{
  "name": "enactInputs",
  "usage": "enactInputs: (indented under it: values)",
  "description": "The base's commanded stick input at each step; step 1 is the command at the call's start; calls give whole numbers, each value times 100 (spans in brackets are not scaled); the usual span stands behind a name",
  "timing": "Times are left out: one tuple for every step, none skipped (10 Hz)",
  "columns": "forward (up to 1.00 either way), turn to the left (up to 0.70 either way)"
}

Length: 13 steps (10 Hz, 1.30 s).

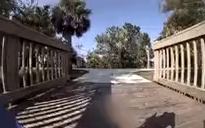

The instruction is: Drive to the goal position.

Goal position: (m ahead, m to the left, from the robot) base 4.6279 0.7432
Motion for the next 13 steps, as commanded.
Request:
enactInputs:
  values:
    - [30,0]
    - [30,0]
    - [30,0]
    - [30,0]
    - [30,0]
    - [30,0]
    - [30,0]
    - [30,0]
    - [30,0]
    - [30,0]
    - [30,0]
    - [45,0]
    - [50,0]
